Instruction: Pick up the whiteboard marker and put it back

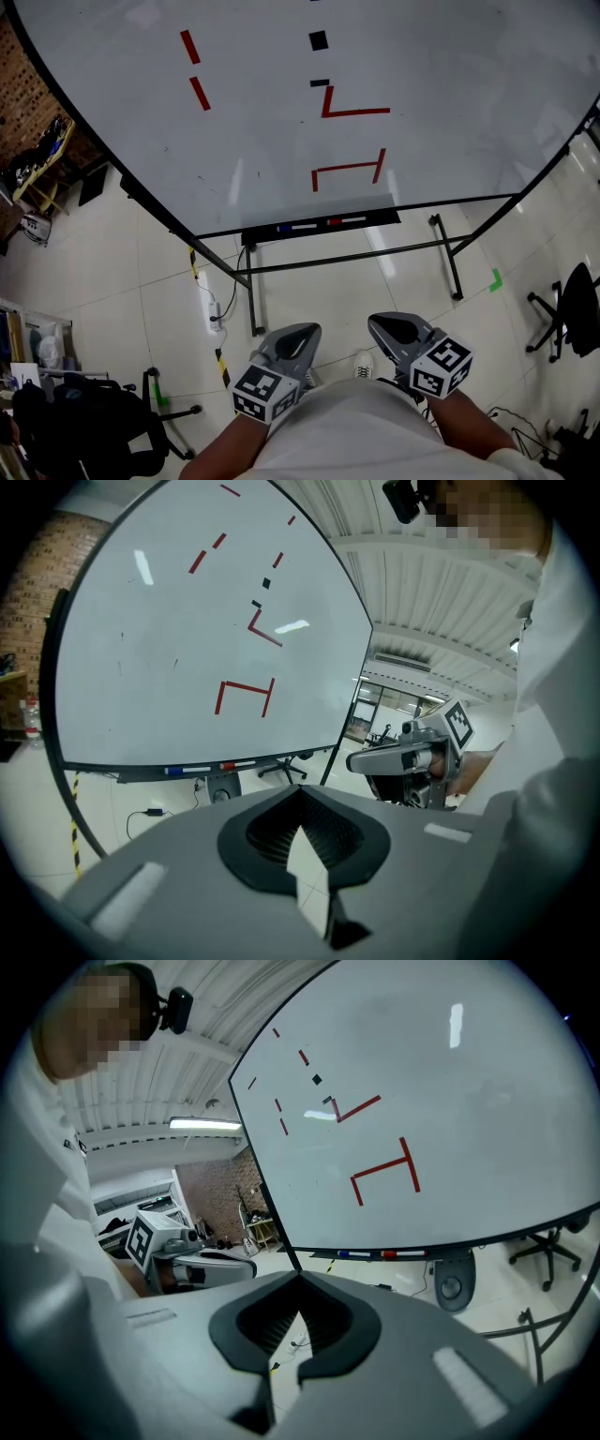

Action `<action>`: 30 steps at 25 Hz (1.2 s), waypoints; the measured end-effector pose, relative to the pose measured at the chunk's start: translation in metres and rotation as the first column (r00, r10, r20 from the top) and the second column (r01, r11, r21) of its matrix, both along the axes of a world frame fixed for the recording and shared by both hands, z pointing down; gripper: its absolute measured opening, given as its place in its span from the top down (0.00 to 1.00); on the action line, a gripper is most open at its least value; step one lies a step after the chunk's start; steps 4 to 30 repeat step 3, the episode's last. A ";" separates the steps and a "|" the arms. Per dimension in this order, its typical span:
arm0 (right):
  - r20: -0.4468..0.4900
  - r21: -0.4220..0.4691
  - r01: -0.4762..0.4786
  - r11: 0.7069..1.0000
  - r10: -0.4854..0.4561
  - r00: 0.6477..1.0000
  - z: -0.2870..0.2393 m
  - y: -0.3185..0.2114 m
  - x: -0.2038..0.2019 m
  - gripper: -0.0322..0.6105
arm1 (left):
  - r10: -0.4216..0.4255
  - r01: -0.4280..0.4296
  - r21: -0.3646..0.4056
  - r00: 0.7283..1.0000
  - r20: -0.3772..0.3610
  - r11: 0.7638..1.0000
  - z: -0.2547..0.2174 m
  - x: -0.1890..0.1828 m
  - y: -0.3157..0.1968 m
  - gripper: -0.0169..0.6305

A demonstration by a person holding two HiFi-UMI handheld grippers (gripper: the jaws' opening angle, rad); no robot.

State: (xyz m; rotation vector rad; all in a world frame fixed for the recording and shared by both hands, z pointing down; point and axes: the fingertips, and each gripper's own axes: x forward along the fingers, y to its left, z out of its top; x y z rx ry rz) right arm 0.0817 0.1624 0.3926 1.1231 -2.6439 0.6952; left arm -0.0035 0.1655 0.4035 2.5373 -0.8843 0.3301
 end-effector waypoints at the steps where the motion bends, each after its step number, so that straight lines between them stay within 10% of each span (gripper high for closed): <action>1: 0.000 0.003 0.001 1.000 -0.001 1.000 -0.002 -0.001 0.000 0.95 | -0.002 0.002 0.000 1.000 0.000 1.000 0.000 0.001 -0.001 0.95; 30: 0.003 0.006 0.003 1.000 -0.003 1.000 -0.004 -0.001 0.000 0.95 | -0.004 0.004 0.001 1.000 0.000 1.000 -0.002 0.002 -0.002 0.95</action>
